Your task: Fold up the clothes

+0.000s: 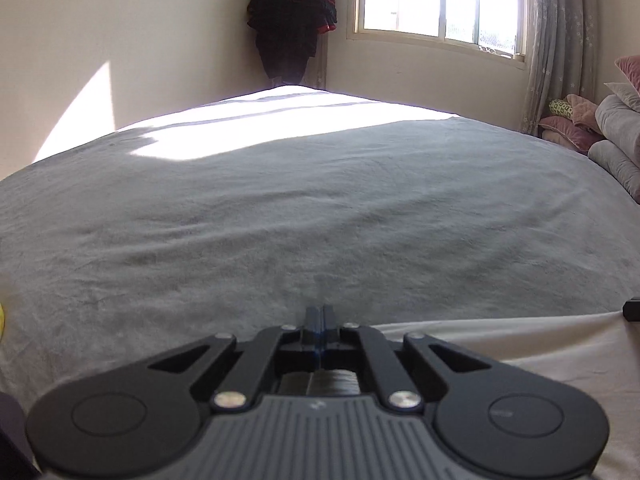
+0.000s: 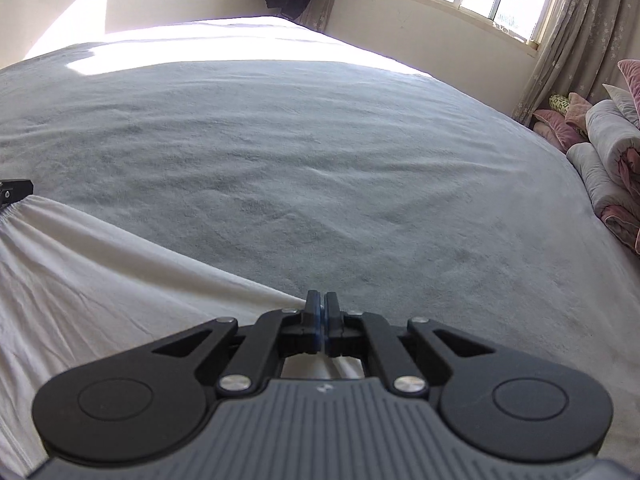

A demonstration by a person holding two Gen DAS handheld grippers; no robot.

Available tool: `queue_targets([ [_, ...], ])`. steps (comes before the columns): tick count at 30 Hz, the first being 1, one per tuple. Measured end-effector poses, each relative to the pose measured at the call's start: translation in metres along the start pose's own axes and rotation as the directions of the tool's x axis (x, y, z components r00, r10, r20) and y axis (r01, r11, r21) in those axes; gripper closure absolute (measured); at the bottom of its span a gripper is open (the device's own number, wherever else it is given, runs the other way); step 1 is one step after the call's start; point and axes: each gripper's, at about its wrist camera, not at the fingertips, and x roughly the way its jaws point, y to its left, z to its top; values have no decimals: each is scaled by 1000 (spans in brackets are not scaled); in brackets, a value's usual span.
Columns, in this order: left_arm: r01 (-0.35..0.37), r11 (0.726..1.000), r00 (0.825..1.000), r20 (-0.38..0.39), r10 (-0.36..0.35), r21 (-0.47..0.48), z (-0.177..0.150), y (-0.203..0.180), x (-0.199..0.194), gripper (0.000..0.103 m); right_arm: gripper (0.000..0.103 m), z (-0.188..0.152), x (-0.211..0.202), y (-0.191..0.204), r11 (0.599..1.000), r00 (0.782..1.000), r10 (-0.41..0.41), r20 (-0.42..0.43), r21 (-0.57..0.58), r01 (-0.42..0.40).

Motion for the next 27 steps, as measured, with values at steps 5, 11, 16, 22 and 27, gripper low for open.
queue_targets([
  [5, -44, 998, 999, -17, 45, 53, 1, -8, 0, 102, 94, -3, -1, 6, 1000, 1000, -17, 0, 10, 17],
  [11, 43, 996, 998, -41, -47, -84, 7, 9, -30, 77, 81, -2, -26, -21, 998, 1000, 6, -23, 58, -4],
  [16, 102, 994, 993, -56, -105, -49, 9, -10, -62, 71, 67, -15, -48, -63, 995, 998, -53, -26, 77, 55],
  [22, 212, 977, 966, -150, -213, -23, 3, -46, -90, 72, 67, -40, -67, -119, 981, 992, -105, -66, 156, 114],
  [27, 291, 957, 933, -218, -286, -9, -14, -82, -109, 72, 67, -62, -70, -154, 966, 987, -125, -101, 214, 144],
])
